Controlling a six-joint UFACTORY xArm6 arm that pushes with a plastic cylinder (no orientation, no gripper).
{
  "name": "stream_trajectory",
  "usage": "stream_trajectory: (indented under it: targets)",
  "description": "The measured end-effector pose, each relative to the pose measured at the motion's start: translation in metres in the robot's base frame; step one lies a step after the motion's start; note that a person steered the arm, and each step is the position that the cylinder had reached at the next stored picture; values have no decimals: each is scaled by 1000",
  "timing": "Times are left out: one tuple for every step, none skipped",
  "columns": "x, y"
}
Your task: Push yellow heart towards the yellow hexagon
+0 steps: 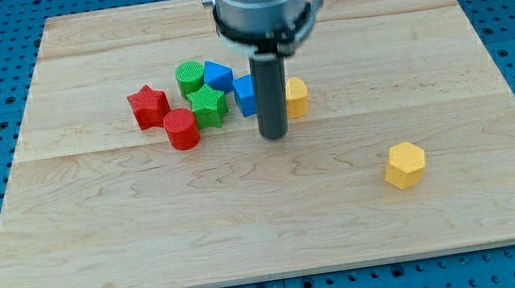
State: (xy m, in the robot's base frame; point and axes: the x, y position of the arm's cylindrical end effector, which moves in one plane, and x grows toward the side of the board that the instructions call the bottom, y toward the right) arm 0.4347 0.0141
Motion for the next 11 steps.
stream_trajectory:
  targets:
    - [-33, 14]
    - [-43, 60]
    - [-43, 117]
    - [-71, 114]
    - [-73, 150]
    - [-58, 125]
    - [-23, 120]
    - [-2, 120]
    - [-28, 113]
    - [-43, 163]
    - [-43, 195]
